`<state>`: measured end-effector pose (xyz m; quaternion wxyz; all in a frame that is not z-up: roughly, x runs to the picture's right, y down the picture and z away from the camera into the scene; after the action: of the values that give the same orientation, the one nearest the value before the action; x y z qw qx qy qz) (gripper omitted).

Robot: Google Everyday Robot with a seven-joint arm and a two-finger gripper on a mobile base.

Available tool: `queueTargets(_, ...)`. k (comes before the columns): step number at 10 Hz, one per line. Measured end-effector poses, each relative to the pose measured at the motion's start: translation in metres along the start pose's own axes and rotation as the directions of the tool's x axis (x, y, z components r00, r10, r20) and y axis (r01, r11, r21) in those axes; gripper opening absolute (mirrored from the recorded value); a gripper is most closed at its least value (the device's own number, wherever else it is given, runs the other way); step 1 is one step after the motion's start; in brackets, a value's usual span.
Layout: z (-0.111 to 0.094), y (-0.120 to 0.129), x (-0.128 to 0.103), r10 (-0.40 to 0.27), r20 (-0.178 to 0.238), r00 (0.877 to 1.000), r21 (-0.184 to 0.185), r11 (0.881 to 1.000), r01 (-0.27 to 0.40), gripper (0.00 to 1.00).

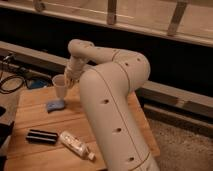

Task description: Pick up the ceramic cup

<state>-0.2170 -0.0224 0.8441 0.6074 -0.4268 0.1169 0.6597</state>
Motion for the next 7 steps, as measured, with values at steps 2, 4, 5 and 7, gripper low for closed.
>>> queueTargets(2,-0.002,0.003,0.002,-0.005,-0.003,1.000,-0.007,1.000,0.005,0.03)
queueTargets(4,-0.003,0.009,0.004,-0.014,-0.006,1.000,-0.011,1.000,0.014,0.19)
queueTargets(5,-0.003,0.013,0.005,-0.019,-0.007,1.000,-0.012,1.000,0.019,0.26)
queueTargets(7,-0.005,0.017,0.005,-0.025,-0.007,1.000,-0.019,0.999,0.025,0.30)
